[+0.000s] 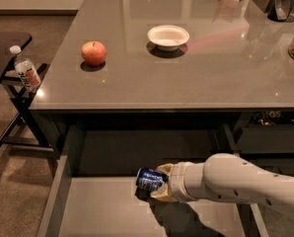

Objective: Pick pepsi can from top drawer and place on counter

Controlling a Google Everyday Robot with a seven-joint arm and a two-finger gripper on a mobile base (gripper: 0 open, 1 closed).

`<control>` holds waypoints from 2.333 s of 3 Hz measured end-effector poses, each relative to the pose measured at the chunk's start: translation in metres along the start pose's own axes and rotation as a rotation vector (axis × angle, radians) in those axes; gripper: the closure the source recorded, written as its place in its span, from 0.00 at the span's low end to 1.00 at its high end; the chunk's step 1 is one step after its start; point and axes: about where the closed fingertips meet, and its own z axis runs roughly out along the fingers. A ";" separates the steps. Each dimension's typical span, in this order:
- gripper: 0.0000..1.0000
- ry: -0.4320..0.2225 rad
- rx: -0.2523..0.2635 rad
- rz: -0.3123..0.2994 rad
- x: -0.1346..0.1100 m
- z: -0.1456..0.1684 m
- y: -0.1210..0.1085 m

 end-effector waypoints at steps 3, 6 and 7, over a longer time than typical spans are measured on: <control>1.00 -0.060 0.140 -0.149 -0.046 -0.164 -0.043; 1.00 -0.058 0.254 -0.227 -0.086 -0.242 -0.089; 1.00 -0.047 0.253 -0.243 -0.089 -0.237 -0.101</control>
Offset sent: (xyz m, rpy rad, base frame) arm -0.0247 -0.0754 0.1642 0.0215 -0.1950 0.0552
